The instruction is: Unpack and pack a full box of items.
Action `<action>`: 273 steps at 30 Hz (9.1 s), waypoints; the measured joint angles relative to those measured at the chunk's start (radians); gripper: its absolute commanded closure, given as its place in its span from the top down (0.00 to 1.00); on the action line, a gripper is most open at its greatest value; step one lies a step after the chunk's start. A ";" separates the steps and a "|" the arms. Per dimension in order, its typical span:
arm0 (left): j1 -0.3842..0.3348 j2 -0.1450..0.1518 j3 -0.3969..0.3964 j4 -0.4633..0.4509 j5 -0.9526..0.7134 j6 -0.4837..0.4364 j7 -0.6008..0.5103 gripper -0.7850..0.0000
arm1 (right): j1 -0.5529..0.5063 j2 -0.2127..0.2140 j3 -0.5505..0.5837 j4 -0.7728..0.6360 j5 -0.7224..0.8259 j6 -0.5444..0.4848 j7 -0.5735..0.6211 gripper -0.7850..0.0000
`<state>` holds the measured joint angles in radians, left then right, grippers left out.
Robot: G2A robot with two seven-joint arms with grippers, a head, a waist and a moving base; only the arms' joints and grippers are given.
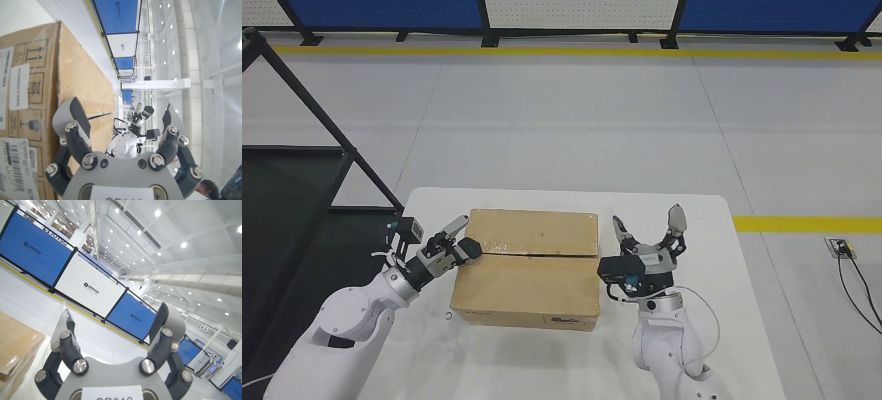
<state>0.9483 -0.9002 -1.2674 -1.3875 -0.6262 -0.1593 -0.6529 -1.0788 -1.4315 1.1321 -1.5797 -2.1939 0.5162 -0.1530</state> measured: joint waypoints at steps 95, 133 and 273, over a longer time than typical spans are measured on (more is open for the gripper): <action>0.131 -0.004 -0.153 -0.030 -0.017 -0.006 0.004 1.00 | 0.276 -0.194 -0.322 0.195 -0.540 -0.270 0.308 1.00; 0.252 -0.022 -0.285 -0.034 -0.052 -0.059 0.024 1.00 | 0.413 -0.327 -0.447 0.481 -0.568 -0.260 0.333 1.00; 0.283 -0.075 -0.342 -0.144 0.092 -0.129 0.467 1.00 | 0.988 -0.436 -0.199 1.080 2.278 -0.052 0.969 0.00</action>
<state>1.2313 -0.9751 -1.6098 -1.5319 -0.5344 -0.2888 -0.1860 -0.0906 -1.8680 0.9327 -0.4996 0.0843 0.4643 0.8164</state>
